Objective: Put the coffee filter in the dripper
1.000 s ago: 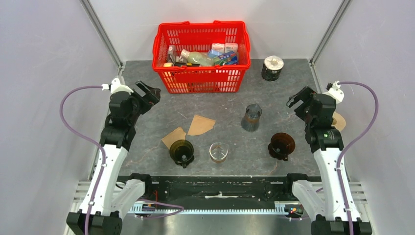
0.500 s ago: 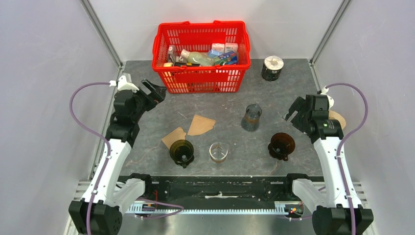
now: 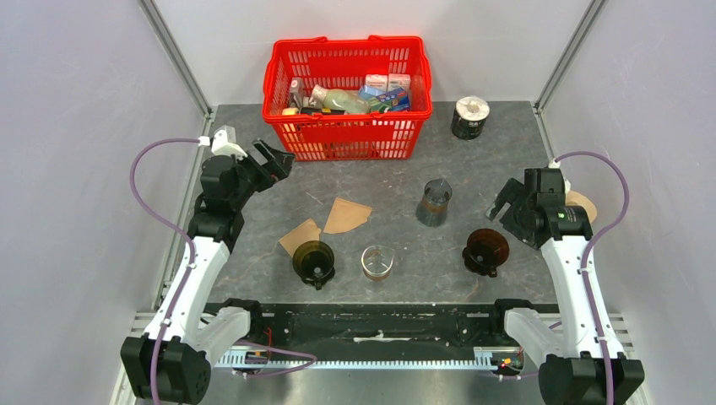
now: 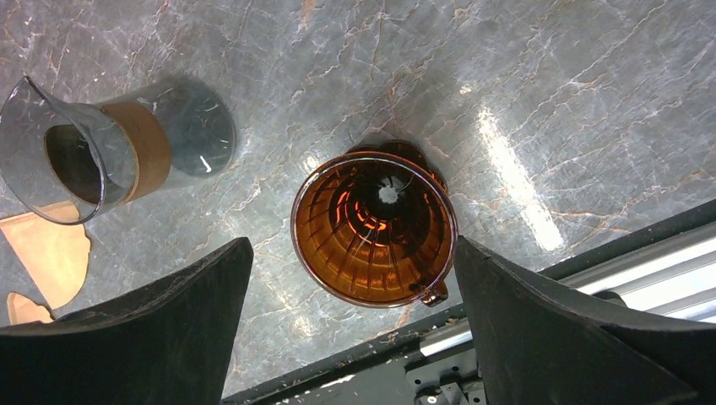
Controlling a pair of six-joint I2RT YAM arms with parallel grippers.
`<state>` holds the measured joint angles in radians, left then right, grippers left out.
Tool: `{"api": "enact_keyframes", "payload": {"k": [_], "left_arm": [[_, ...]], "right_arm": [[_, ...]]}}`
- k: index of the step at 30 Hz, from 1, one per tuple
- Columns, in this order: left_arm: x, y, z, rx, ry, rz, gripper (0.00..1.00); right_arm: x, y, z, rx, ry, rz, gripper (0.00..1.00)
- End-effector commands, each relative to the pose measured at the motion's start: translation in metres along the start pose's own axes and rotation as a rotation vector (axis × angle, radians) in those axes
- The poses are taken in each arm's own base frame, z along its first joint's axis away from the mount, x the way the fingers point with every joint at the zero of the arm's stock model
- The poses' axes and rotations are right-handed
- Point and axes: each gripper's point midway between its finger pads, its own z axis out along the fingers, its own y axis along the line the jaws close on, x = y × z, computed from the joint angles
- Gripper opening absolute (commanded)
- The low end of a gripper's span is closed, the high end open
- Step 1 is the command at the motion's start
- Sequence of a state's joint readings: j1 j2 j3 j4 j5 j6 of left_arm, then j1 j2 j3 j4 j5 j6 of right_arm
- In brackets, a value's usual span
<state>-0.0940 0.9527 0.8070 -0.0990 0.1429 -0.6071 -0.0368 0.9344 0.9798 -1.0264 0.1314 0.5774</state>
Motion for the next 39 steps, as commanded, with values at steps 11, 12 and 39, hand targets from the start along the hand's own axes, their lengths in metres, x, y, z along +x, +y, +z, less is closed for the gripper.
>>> {"api": "enact_keyframes", "payload": {"k": [11,12,39], "left_arm": [[-0.001,-0.003,0.006,0.034,-0.005,0.060,1.00],[-0.001,-0.002,0.007,0.029,-0.005,0.062,1.00],[0.011,0.002,0.015,0.028,0.043,0.063,1.00]], "right_arm": [[0.006,0.020,-0.008,-0.135,0.024,-0.053,0.97],[0.006,0.019,-0.008,-0.131,0.025,-0.054,0.97],[0.061,-0.048,0.049,0.227,0.157,0.169,0.83]]}}
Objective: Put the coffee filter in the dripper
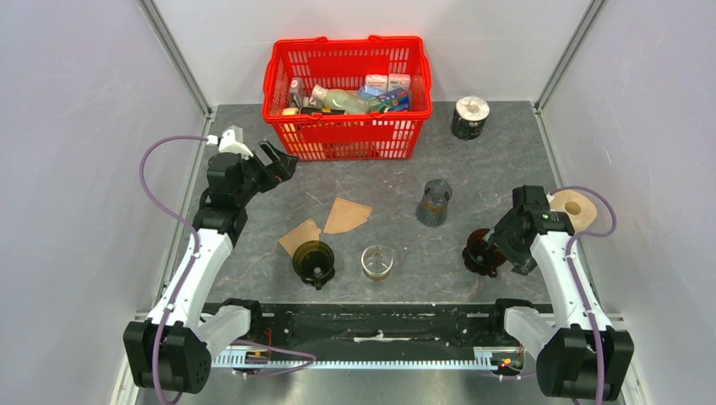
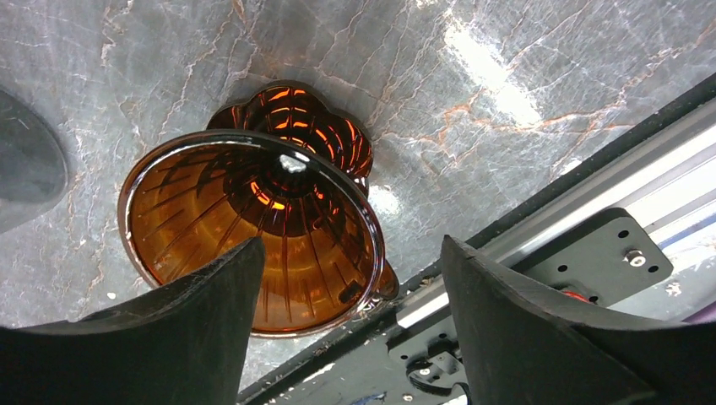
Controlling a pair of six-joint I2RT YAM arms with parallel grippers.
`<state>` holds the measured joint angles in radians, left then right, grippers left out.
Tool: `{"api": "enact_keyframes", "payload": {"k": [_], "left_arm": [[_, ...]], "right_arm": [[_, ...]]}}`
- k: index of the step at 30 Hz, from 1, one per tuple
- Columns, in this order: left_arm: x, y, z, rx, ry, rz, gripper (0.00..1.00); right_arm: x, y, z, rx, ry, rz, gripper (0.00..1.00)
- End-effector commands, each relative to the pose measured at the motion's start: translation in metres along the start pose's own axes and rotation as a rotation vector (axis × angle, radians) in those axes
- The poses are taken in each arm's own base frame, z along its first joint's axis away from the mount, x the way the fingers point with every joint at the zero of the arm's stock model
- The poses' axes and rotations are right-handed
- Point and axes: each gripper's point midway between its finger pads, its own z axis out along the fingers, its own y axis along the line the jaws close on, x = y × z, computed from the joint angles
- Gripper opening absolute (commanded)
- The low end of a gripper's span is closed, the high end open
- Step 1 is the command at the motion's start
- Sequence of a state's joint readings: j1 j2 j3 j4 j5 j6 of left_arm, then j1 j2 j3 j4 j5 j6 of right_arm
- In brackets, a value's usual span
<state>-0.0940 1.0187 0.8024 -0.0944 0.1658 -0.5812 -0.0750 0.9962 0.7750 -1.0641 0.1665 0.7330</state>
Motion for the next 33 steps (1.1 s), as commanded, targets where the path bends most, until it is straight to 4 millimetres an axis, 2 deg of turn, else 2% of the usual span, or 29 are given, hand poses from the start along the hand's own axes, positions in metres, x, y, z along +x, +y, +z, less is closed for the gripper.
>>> {"api": "enact_keyframes", "payload": {"k": [1,5,12,20,26,33], "left_arm": [[-0.006,-0.008,0.002,0.043,-0.023,0.046,1.00],[-0.005,-0.011,0.002,0.058,-0.015,0.047,1.00],[-0.003,-0.015,0.003,0.082,-0.007,0.041,1.00],[-0.004,-0.014,0.002,0.079,-0.013,0.039,1.00],[-0.005,-0.015,0.001,0.079,-0.020,0.040,1.00],[-0.005,-0.013,0.001,0.071,-0.019,0.039,1.00]], "right_arm": [[-0.009,0.001,0.008,-0.004,-0.054,0.029,0.82],[-0.008,0.001,0.013,-0.008,-0.063,0.038,0.81],[-0.006,-0.001,0.023,0.005,-0.067,0.045,0.67],[-0.005,-0.003,0.029,0.016,-0.077,0.060,0.58],[-0.008,0.000,0.026,-0.007,-0.094,0.061,0.37],[-0.021,0.013,0.002,-0.102,-0.146,0.053,0.14]]}}
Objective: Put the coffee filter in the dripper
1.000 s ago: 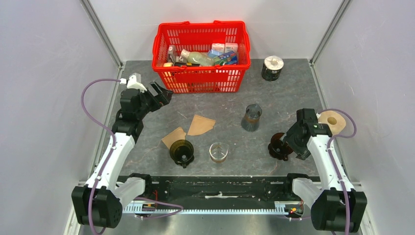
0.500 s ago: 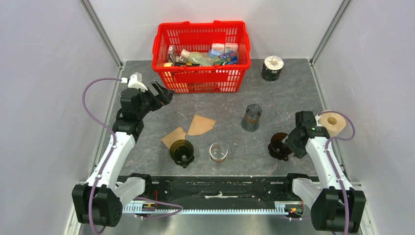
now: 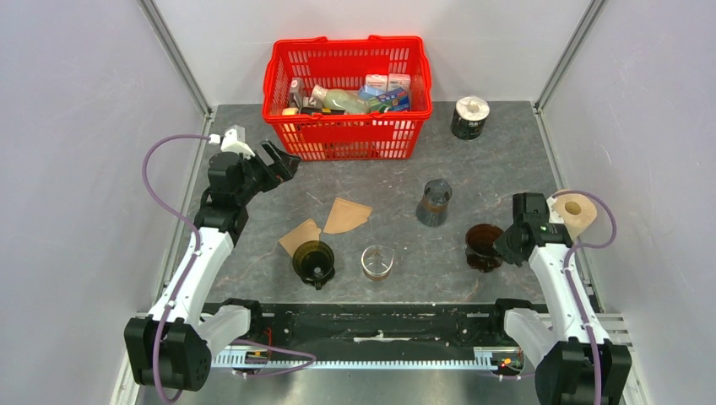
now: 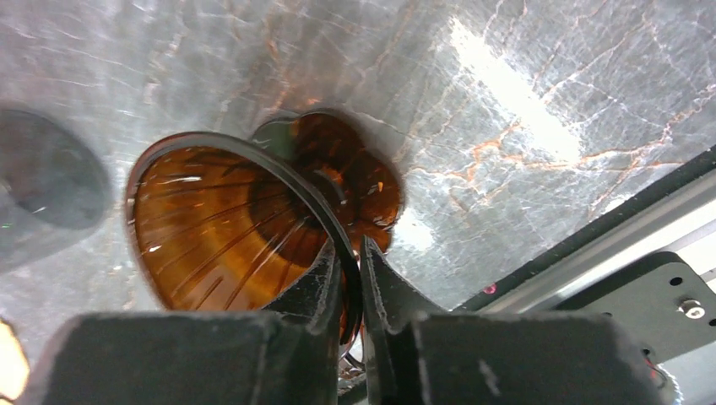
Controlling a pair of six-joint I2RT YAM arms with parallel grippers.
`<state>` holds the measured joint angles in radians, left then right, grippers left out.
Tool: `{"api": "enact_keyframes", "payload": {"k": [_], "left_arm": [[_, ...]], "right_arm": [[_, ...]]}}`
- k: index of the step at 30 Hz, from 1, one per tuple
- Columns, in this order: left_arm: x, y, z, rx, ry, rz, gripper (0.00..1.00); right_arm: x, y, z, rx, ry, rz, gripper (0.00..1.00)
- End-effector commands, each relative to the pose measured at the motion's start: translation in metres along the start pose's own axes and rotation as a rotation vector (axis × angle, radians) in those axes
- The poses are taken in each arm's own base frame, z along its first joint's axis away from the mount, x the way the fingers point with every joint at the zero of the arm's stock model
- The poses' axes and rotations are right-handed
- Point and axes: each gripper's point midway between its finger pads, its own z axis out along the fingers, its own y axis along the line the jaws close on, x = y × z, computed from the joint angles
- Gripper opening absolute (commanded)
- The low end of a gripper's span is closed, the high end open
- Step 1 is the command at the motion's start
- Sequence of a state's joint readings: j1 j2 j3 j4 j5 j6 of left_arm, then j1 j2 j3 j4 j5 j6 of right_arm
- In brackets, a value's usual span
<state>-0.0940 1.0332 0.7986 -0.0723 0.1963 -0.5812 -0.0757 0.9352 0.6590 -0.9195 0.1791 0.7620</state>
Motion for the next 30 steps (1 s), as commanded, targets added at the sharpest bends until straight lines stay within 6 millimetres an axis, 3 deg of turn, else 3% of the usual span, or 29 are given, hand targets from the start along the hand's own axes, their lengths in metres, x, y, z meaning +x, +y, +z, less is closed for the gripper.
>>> {"api": "enact_keyframes", "payload": {"k": [1,4,12,21,26,30], "left_arm": [[-0.008,-0.010,-0.002,0.041,-0.034,0.039,1.00],[-0.007,-0.009,-0.001,0.037,-0.031,0.038,1.00],[-0.008,-0.008,-0.002,0.033,-0.033,0.039,1.00],[-0.007,-0.008,-0.002,0.033,-0.030,0.036,1.00],[-0.006,-0.008,-0.001,0.037,-0.024,0.034,1.00],[-0.006,-0.009,0.000,0.039,-0.019,0.035,1.00]], "right_arm": [[-0.023,0.013,-0.021,-0.066,-0.081,0.002,0.10],[-0.033,0.020,-0.035,-0.100,-0.106,-0.015,0.00],[-0.065,0.060,-0.084,-0.278,-0.173,-0.067,0.00],[-0.087,0.127,-0.141,-0.580,-0.162,-0.100,0.00],[-0.091,0.164,-0.155,-0.736,-0.104,-0.106,0.00],[-0.090,0.187,-0.155,-0.776,-0.064,-0.135,0.00]]}}
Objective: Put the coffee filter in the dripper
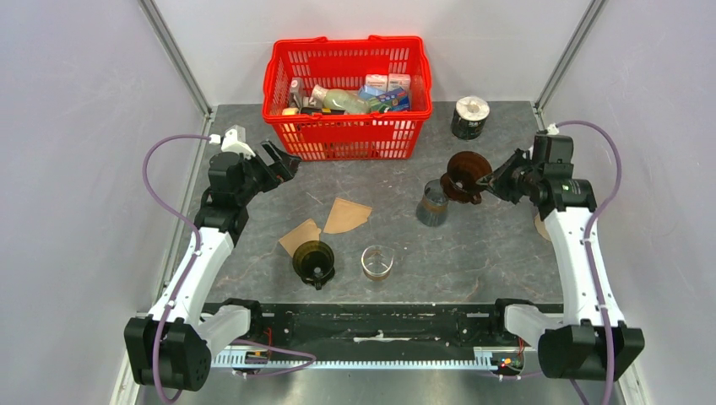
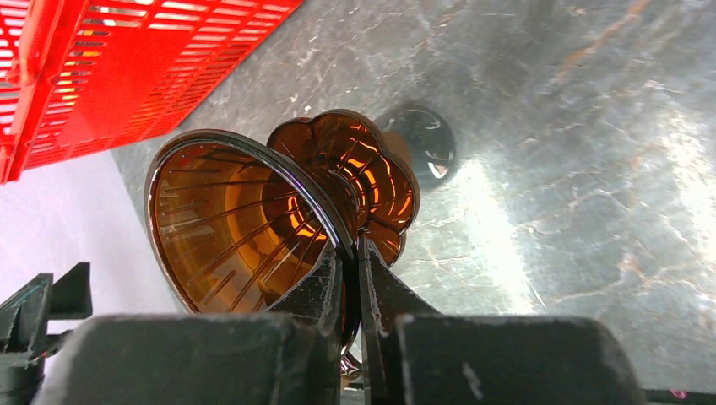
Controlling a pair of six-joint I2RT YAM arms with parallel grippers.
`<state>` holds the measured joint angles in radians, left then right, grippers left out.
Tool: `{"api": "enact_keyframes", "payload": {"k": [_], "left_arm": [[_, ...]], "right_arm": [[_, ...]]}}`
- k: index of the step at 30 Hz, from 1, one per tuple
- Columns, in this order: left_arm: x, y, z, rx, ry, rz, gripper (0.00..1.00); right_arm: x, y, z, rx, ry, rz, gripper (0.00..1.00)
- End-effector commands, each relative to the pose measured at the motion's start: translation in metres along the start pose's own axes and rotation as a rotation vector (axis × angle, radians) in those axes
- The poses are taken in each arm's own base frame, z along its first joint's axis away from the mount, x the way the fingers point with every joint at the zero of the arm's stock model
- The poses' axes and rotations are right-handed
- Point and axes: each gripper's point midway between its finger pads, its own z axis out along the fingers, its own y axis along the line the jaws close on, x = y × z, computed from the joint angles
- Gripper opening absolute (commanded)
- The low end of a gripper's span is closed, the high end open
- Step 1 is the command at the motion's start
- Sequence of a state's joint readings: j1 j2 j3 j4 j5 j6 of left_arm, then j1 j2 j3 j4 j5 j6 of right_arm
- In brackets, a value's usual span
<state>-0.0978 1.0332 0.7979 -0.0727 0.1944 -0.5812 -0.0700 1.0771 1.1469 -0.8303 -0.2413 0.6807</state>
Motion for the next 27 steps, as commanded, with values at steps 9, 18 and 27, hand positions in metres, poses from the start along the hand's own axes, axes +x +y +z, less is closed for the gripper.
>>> {"api": "enact_keyframes", "payload": {"k": [9,18,27], "left_arm": [[-0.007,-0.007,0.000,0.033,-0.022,0.035,1.00],[-0.007,-0.005,0.001,0.021,-0.022,0.036,1.00],[-0.007,-0.002,0.002,0.009,-0.021,0.036,1.00]], "right_arm": [[-0.011,0.069,0.027,-0.116,0.009,-0.108,0.00],[-0.006,0.057,0.045,-0.037,0.031,-0.128,0.00],[0.007,0.046,0.055,-0.009,0.088,-0.126,0.00]]}}
